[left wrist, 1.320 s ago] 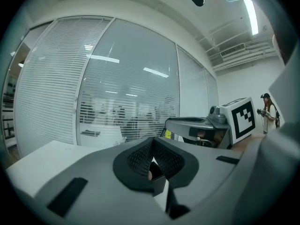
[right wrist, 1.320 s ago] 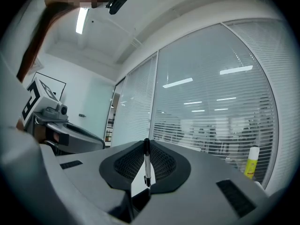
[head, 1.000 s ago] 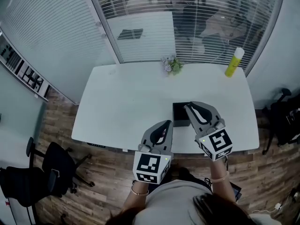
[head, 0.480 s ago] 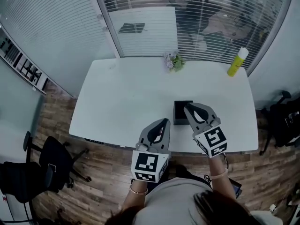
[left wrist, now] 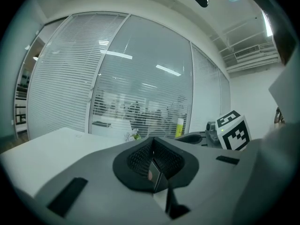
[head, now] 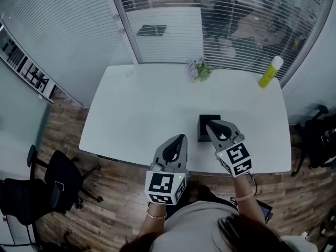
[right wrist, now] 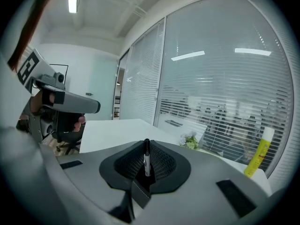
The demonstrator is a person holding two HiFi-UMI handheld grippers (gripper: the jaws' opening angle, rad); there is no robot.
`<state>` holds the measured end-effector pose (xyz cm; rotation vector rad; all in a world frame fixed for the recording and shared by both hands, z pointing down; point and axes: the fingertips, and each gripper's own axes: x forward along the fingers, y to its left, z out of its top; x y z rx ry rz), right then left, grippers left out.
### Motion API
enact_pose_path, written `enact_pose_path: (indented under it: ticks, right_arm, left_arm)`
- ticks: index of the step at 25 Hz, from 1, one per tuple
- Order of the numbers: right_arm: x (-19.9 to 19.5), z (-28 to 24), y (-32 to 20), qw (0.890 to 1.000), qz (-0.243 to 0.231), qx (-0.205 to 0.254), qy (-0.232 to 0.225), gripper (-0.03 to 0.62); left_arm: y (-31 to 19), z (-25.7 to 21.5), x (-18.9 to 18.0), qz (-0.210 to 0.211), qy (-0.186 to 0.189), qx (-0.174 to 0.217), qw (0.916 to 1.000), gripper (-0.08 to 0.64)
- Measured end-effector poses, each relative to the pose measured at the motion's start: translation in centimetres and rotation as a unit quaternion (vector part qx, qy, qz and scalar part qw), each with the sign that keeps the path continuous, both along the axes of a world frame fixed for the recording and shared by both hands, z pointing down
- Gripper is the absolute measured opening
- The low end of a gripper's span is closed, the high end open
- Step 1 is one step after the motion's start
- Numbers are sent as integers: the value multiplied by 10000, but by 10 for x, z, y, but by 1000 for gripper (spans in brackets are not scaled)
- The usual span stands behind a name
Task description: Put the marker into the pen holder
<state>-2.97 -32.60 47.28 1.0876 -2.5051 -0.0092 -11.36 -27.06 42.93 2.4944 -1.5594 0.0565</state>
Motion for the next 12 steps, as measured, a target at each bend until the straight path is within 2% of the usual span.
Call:
enact_pose_path:
  ticks: [5,12]
  right_arm:
    - [-2,21,0,9994,-69,-283,169,60]
    - [-6,32,-4,9980,-57,-579,265,60]
  left_arm:
    - [-3,5,-7,-192,155,-123,9996,19]
    - [-6,7,-7,-111,172,-245,9995,19]
